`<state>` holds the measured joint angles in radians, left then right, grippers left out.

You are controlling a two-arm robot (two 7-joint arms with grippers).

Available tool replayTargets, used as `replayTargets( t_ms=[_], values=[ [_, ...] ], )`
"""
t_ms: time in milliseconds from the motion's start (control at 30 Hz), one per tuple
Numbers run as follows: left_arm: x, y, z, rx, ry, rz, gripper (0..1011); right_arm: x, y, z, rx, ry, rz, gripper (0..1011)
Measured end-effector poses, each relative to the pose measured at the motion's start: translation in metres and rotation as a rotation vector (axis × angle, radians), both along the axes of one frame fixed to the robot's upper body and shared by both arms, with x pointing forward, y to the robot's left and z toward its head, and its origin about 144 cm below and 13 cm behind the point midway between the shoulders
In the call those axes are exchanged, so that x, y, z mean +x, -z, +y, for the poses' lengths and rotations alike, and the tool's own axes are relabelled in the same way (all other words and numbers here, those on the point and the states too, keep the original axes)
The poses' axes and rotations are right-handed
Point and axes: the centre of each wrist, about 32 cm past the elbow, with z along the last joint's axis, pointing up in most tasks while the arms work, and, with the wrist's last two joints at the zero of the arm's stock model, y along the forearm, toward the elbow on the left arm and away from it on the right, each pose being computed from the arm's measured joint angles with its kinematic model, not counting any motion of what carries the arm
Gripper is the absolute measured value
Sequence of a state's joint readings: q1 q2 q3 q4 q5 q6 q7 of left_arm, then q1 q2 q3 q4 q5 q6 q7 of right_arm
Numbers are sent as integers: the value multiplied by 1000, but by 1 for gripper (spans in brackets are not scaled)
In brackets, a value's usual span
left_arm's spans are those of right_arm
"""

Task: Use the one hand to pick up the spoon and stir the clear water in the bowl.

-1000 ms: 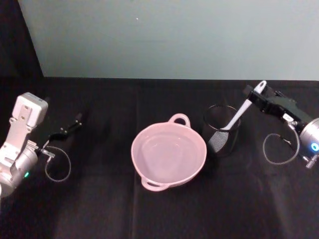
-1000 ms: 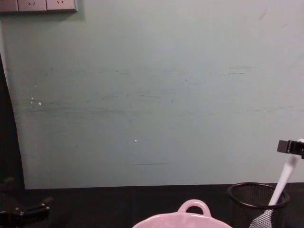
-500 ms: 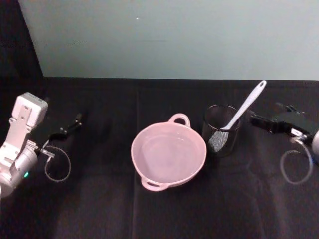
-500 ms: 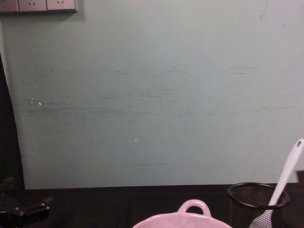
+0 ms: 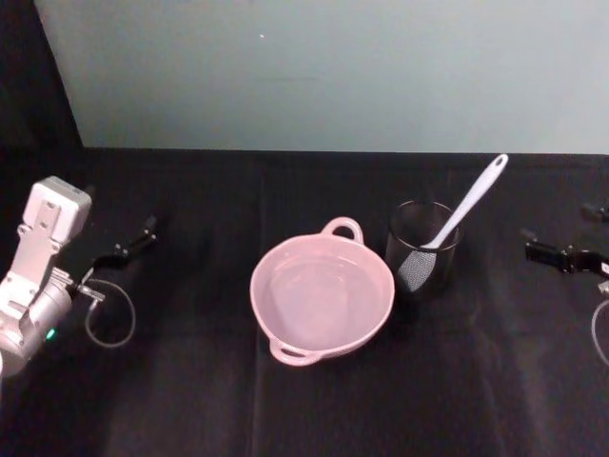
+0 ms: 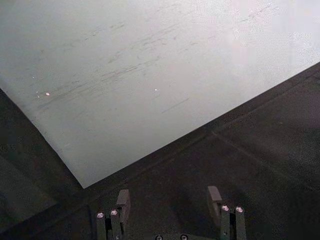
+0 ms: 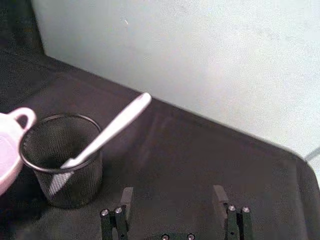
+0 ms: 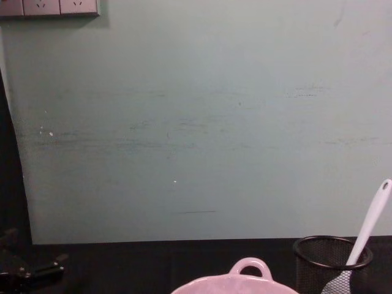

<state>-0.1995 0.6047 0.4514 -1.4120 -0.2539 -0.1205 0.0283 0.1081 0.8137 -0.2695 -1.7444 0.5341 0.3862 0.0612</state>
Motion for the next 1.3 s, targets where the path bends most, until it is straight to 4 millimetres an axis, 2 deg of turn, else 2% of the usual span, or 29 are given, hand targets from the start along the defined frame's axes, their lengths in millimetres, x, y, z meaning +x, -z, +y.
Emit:
replayTargets(
  t_ms=[133, 233, 500, 700, 1300],
  values=[
    [0, 0, 0, 0, 0, 0, 1011, 4, 15, -6, 12, -60, -67, 1003],
    [0, 0, 0, 0, 0, 0, 1011, 6, 34, -14, 60, -112, -123, 1002],
    [0, 0, 0, 0, 0, 0, 1011, 7, 62, -24, 124, -132, -157, 1002],
    [0, 0, 0, 0, 0, 0, 1011, 7, 70, -26, 120, -127, -156, 1002],
    [0, 0, 0, 0, 0, 0, 1011, 7, 69, -26, 121, -128, -156, 1003]
  ],
)
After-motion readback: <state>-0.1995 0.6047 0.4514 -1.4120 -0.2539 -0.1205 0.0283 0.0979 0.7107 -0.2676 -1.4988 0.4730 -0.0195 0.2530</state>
